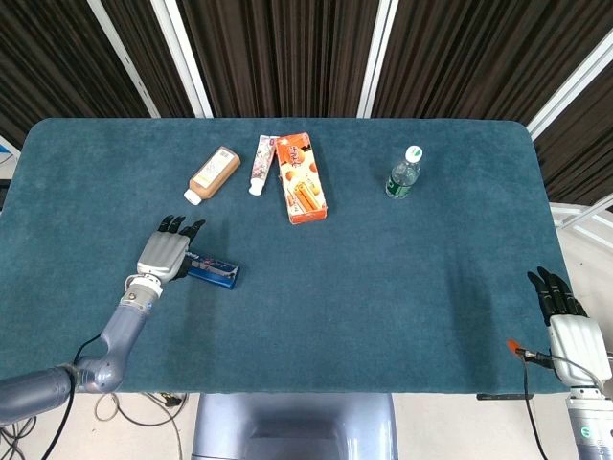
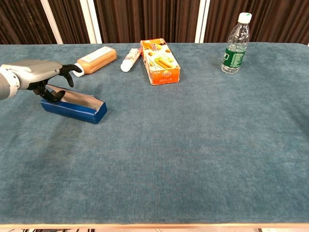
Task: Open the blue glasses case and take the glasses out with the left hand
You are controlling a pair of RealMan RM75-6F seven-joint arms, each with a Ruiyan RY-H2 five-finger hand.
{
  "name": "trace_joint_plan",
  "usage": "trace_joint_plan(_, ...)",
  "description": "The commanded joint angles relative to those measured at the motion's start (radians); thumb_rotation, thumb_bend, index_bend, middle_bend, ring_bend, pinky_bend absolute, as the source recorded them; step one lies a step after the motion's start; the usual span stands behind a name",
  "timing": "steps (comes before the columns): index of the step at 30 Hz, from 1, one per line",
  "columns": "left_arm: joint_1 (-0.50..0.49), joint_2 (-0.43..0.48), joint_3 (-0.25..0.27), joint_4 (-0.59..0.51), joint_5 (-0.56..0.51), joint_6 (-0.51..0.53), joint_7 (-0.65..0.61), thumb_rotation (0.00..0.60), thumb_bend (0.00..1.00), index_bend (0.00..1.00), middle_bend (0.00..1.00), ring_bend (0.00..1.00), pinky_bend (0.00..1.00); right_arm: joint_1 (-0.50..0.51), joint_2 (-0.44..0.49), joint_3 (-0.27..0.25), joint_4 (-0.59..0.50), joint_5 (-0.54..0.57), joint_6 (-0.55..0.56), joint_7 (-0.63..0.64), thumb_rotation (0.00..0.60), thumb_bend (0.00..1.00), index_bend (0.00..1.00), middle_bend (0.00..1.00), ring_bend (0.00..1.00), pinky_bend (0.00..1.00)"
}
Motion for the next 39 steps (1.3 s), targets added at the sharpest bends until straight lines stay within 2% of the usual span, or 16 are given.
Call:
trace_joint_plan(1, -0.010, -0.015, -0.006, 0.019, -0.010, -0.006, 0.005, 0.600, 0.56, 0.06, 0.24, 0.00, 0.03, 0.000, 0.000, 0.000, 0.000, 0.001, -0.001, 0.001, 0.600, 0.22, 0.00, 0.00, 0.00, 0.23)
trace_joint_plan(9, -0.021, -0.045, -0.022, 0.039, -0.015, -0.007, -0.008, 0.600, 0.56, 0.06, 0.23, 0.00, 0.03, 0.001, 0.001, 0.001, -0.001, 0.007, -0.005, 0.004, 0.600, 0.22, 0.00, 0.00, 0.00, 0.23)
trace_joint_plan(25, -0.007, -0.025, -0.035, -0.013, 0.056, 0.041, -0.069, 0.600, 0.55, 0.06, 0.23, 0.00, 0.03, 0.000, 0.002, 0.001, -0.003, 0.008, -0.007, 0.001, 0.600, 0.22, 0.00, 0.00, 0.00, 0.23)
trace_joint_plan(39, -0.041, -0.080, -0.045, 0.059, 0.055, 0.027, -0.042, 0.600, 0.54, 0.06, 0.22, 0.00, 0.03, 0.001, 0.003, 0.003, -0.005, 0.016, -0.012, 0.005, 0.600, 0.22, 0.00, 0.00, 0.00, 0.23)
